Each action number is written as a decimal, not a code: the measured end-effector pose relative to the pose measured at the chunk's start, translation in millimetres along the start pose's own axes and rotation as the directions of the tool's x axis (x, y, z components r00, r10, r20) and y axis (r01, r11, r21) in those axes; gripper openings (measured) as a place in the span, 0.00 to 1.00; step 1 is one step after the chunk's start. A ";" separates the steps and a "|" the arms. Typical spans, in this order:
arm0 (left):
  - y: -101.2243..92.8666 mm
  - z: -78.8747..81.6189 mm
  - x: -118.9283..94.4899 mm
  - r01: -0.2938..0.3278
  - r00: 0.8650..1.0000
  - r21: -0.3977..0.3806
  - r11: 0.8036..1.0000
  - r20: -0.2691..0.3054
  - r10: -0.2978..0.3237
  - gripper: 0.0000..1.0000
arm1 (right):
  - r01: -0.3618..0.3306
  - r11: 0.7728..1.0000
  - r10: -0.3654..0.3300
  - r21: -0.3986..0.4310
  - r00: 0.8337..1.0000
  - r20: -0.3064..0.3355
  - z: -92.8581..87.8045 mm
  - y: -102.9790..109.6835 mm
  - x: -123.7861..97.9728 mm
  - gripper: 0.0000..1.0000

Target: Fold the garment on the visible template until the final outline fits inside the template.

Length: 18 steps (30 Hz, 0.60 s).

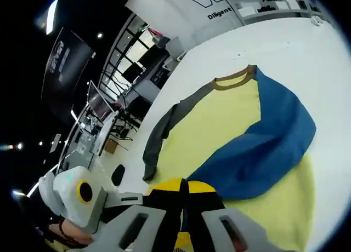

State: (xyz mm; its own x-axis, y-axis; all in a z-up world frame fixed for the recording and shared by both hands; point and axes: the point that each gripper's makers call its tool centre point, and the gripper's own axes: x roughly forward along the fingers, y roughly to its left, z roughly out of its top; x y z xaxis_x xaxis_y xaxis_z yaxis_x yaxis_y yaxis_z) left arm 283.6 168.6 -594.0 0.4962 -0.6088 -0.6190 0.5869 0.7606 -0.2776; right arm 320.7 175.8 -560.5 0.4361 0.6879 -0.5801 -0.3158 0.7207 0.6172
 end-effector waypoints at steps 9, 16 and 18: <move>10.0 -1.1 -5.1 -0.006 1.000 -0.028 1.000 0.007 0.006 0.00 | -0.013 1.000 0.012 -0.019 1.000 -0.011 -2.7 -1.2 0.0 0.00; 12.1 1.1 -14.4 0.012 1.000 -0.117 0.993 0.003 -0.012 0.00 | -0.001 0.996 0.001 -0.091 1.000 -0.004 1.6 -4.5 -2.5 0.05; 5.0 2.4 -18.7 0.061 0.998 -0.166 0.984 0.005 -0.061 0.00 | 0.007 0.994 -0.006 -0.112 1.000 0.005 5.4 -5.8 -5.0 0.10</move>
State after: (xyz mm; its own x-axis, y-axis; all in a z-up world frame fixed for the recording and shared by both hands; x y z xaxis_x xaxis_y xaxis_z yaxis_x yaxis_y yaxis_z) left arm 278.8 183.2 -582.1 0.4624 -0.6555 -0.5971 0.5018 0.7487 -0.4333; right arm 324.9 167.8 -558.4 0.4419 0.6831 -0.5815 -0.4054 0.7303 0.5498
